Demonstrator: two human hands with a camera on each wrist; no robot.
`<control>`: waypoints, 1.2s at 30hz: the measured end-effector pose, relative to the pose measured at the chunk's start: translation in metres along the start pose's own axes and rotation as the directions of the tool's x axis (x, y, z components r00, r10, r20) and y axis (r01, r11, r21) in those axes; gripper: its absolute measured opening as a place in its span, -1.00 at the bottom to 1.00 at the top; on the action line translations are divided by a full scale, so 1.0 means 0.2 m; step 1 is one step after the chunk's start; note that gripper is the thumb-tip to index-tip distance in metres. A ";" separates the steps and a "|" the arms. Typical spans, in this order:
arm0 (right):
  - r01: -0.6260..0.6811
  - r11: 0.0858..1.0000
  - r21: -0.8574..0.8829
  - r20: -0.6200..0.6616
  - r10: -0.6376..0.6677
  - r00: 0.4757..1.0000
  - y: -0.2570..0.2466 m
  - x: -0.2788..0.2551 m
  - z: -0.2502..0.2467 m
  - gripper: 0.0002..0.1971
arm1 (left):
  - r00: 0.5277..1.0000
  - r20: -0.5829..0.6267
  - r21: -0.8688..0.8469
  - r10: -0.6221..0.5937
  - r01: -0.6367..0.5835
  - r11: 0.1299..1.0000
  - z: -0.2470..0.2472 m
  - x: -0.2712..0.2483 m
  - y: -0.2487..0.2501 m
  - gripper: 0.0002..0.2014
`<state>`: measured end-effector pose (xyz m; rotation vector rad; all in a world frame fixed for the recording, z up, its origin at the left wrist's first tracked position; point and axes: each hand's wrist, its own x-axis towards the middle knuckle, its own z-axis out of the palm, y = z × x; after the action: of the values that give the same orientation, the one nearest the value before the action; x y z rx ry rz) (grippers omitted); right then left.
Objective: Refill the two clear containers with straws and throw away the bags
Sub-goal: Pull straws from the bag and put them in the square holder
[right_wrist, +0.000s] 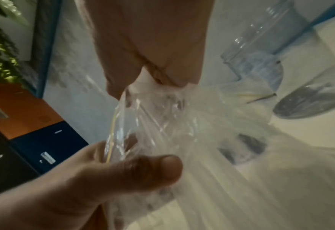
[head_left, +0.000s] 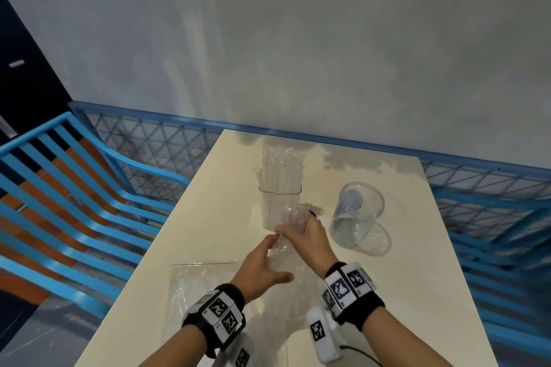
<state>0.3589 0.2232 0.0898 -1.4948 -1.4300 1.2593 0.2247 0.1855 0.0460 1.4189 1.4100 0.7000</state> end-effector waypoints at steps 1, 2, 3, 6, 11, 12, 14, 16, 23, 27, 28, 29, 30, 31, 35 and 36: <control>-0.003 1.000 0.021 -0.022 0.004 1.000 0.00 0.01 -0.01 -0.65 | 1.000 -0.008 0.001 -0.001 0.001 1.000 0.00 -0.01 0.00 -0.30; -0.013 0.999 0.044 -0.036 0.015 0.999 0.01 0.02 -0.02 -0.60 | 1.000 -0.015 -0.004 -0.002 0.002 1.000 0.00 -0.01 0.00 -0.33; -0.019 0.998 0.064 -0.045 0.021 0.999 0.01 0.02 -0.02 -0.57 | 1.000 -0.021 -0.004 -0.003 0.003 1.000 0.00 -0.01 0.00 -0.37; 0.003 0.998 0.061 -0.078 0.002 0.997 -0.01 0.02 -0.06 -0.62 | 0.999 -0.029 -0.008 -0.036 0.036 0.999 0.01 -0.01 0.00 -0.50; 0.145 0.987 0.065 -0.200 -0.130 0.971 -0.17 0.06 -0.24 -0.64 | 0.992 0.001 -0.193 -0.129 0.126 0.973 0.03 0.00 0.05 -0.65; 0.172 0.983 0.067 -0.234 -0.152 0.960 -0.21 0.07 -0.28 -0.63 | 0.990 0.020 -0.218 -0.141 0.142 0.966 0.04 0.01 0.06 -0.66; 0.220 0.973 0.076 -0.324 -0.184 0.928 -0.28 0.09 -0.37 -0.63 | 0.987 0.042 -0.261 -0.158 0.163 0.952 0.06 0.02 0.09 -0.71; 0.247 0.966 0.076 -0.405 -0.196 0.893 -0.34 0.11 -0.45 -0.61 | 0.985 0.053 -0.287 -0.163 0.172 0.942 0.08 0.03 0.10 -0.70; 0.362 0.914 0.184 -0.614 -0.181 0.768 -0.47 0.12 -0.70 -0.60 | 0.964 0.117 -0.304 -0.237 0.262 0.916 0.16 0.04 0.08 -0.65; 0.414 0.874 0.255 -0.658 -0.157 0.737 -0.53 0.12 -0.78 -0.63 | 0.906 0.168 -0.037 -0.388 0.399 0.916 0.21 0.05 0.04 -0.35; 0.420 0.862 0.282 -0.649 -0.151 0.745 -0.54 0.13 -0.79 -0.65 | 0.903 0.161 0.069 -0.398 0.392 0.917 0.21 0.04 0.03 -0.29; 0.428 0.849 0.309 -0.640 -0.147 0.754 -0.54 0.13 -0.79 -0.67 | 0.908 0.143 0.153 -0.394 0.373 0.915 0.20 0.03 0.02 -0.24; 0.430 0.839 0.334 -0.633 -0.139 0.762 -0.55 0.14 -0.78 -0.68 | 0.921 0.115 0.213 -0.373 0.343 0.915 0.20 0.03 0.01 -0.18; 0.425 0.831 0.358 -0.628 -0.123 0.769 -0.55 0.15 -0.77 -0.69 | 0.930 0.093 0.252 -0.357 0.324 0.912 0.18 0.02 0.01 -0.13; 0.367 0.823 0.433 -0.578 -0.059 0.814 -0.62 0.24 -0.63 -0.68 | 0.963 0.042 0.242 -0.267 0.250 0.938 0.06 -0.04 0.03 -0.11; 0.340 0.838 0.427 -0.560 -0.050 0.827 -0.64 0.27 -0.58 -0.68 | 0.972 0.029 0.233 -0.233 0.220 0.947 0.01 -0.06 0.03 -0.18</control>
<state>0.4262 0.3086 0.2327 -1.1502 -0.7721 0.8923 0.2270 0.1754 0.0536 1.4089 1.6179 0.3558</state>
